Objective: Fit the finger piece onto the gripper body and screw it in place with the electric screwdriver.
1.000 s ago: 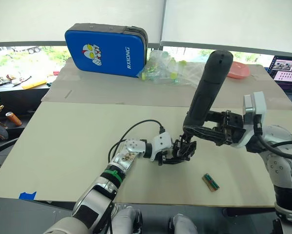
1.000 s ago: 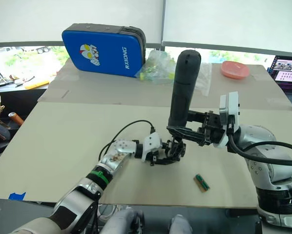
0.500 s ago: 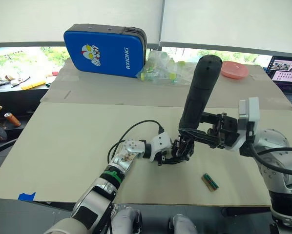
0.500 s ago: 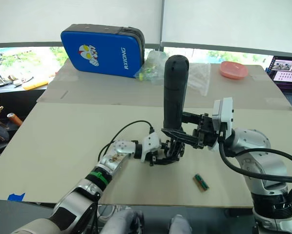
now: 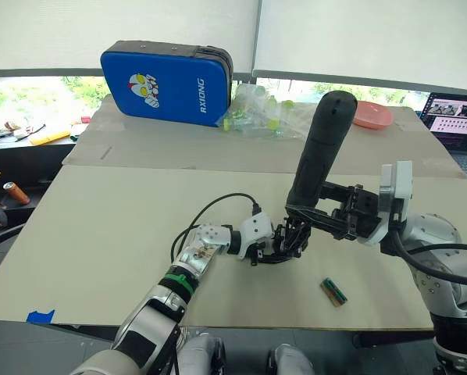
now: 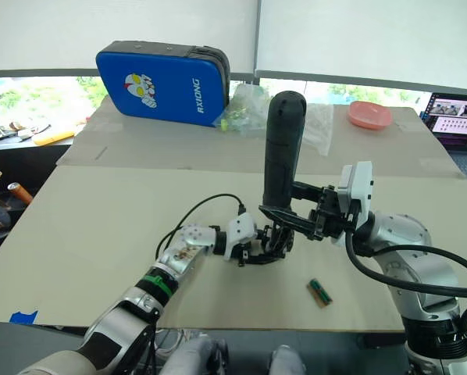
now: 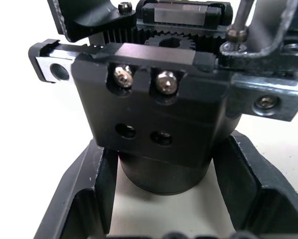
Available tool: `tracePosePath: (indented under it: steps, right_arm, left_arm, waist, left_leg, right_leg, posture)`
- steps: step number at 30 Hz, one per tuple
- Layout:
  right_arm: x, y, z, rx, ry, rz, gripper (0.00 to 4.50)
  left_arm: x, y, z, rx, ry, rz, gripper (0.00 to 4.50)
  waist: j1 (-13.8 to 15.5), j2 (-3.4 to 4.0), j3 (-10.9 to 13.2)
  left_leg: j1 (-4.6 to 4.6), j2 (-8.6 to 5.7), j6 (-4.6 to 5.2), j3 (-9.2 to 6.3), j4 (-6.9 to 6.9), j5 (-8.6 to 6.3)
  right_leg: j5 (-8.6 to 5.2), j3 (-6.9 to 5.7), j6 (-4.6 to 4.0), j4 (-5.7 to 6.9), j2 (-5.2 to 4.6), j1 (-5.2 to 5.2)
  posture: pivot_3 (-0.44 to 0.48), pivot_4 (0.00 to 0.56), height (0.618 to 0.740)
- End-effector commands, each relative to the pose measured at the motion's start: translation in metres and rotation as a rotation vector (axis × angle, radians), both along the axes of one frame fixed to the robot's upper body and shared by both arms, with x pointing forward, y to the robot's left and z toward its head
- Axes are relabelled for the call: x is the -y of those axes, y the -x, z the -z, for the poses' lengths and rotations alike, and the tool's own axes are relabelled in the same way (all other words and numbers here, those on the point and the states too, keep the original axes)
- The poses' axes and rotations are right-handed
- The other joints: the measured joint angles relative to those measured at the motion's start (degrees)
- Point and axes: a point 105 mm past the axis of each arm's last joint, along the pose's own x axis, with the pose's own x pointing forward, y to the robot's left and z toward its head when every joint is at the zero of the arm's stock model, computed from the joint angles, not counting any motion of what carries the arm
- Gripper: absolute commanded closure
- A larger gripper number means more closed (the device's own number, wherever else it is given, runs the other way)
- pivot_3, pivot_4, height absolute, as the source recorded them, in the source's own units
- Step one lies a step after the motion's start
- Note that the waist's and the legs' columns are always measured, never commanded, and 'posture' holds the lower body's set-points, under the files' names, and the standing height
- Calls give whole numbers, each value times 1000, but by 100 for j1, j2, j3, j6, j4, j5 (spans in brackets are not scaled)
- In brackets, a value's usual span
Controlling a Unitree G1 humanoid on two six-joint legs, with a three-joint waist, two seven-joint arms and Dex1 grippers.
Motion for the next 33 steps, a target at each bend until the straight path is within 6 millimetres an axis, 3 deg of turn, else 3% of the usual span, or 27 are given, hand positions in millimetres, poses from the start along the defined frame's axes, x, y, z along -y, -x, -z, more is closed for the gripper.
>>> tracePosePath:
  steps: [1,9,15,26,33]
  right_arm:
    - [7,-8,43,-199,71,63,2565]
    - [5,-6,45,-195,71,58,2565]
    - [4,-5,34,-153,66,35,2565]
    - [-4,7,-28,67,-12,-78,2565]
    - [5,22,-58,162,-29,-116,2565]
  left_arm:
    - [1,8,8,-21,-27,36,2217]
    - [1,8,9,-22,-30,35,2217]
    - [1,8,9,-21,-31,34,2217]
    - [0,7,15,-29,-51,17,2217]
    - [-2,5,18,-33,-68,-4,2217]
  waist:
    - [0,-7,-8]
    - [0,-23,-29]
    - [1,-23,-30]
    - [9,-22,-27]
    - [34,-19,-22]
  left_leg:
    - [0,0,0,0,0,-1]
    - [0,0,-1,0,-4,-2]
    - [0,-1,0,0,-4,-3]
    - [-6,-3,3,1,-4,-5]
    - [-11,-4,5,0,-4,-6]
  right_leg:
    - [0,-1,0,-1,-1,0]
    - [0,-13,0,-2,-8,-1]
    - [0,-27,0,-2,-16,0]
    - [0,-39,0,-4,-26,-6]
    - [1,-51,0,-7,-32,-7]
  posture:
    - [0,150,740]
    - [0,150,740]
    - [0,150,740]
    - [0,150,740]
    - [0,150,740]
